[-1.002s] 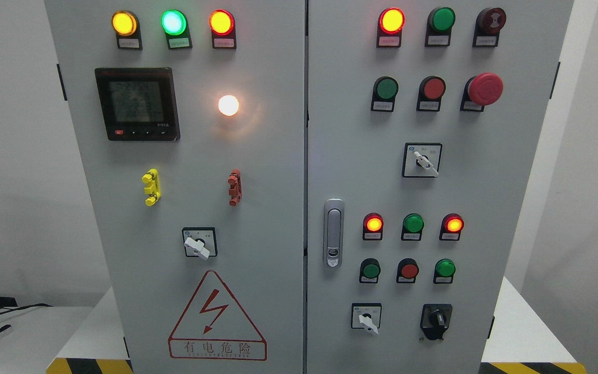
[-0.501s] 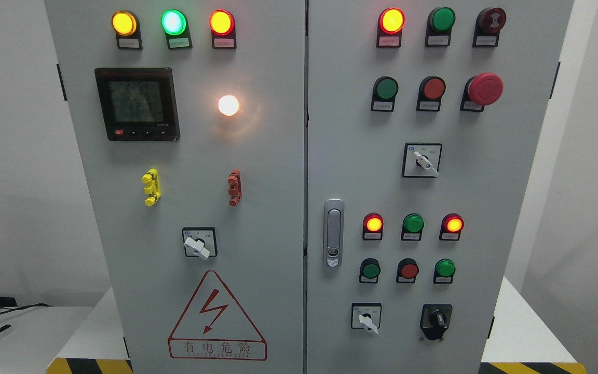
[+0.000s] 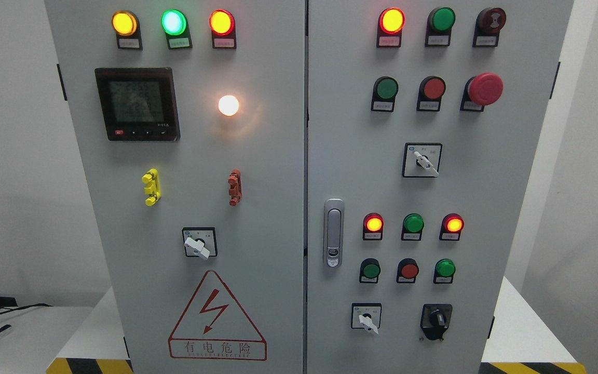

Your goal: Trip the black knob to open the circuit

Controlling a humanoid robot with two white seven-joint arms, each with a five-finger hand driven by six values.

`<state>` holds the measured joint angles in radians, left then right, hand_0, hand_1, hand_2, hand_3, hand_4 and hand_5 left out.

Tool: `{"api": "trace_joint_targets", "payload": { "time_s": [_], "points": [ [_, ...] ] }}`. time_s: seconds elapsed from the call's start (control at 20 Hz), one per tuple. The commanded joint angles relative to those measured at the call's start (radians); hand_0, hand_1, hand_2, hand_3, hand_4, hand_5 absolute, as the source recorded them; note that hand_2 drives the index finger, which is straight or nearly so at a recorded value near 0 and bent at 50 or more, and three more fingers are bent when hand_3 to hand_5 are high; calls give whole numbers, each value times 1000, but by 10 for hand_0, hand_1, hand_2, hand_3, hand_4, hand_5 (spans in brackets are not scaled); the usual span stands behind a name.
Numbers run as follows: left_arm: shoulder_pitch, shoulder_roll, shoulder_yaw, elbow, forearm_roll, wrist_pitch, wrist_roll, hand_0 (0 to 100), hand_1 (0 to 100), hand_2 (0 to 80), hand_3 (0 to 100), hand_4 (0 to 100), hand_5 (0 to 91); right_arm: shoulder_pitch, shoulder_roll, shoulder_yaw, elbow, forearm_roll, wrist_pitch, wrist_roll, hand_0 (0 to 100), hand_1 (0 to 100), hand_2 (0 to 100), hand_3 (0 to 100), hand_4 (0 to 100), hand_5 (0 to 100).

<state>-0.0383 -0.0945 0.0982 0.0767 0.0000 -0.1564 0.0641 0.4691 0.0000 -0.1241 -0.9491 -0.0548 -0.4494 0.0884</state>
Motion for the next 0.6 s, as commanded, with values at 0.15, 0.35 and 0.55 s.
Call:
{"api": "trace_joint_targets", "payload": {
  "time_s": [0.15,0.35,0.55],
  "points": [
    [0,-1,0,0,5,0,0,120,389,0,0,0,0,42,12,-25,-332,-2,-181,-6,420,301,224,661,697,731],
    [0,-1,0,0,5,0,0,120,389,0,0,0,0,48,12,-60,-445,-3,-181,-6,422,318,256,706,777,830],
    [0,1,0,0,5,0,0,120,389,0,0,0,0,52,11,-91,-557,-5,-183,-4,425,367,264,722,819,857]
  ]
}}
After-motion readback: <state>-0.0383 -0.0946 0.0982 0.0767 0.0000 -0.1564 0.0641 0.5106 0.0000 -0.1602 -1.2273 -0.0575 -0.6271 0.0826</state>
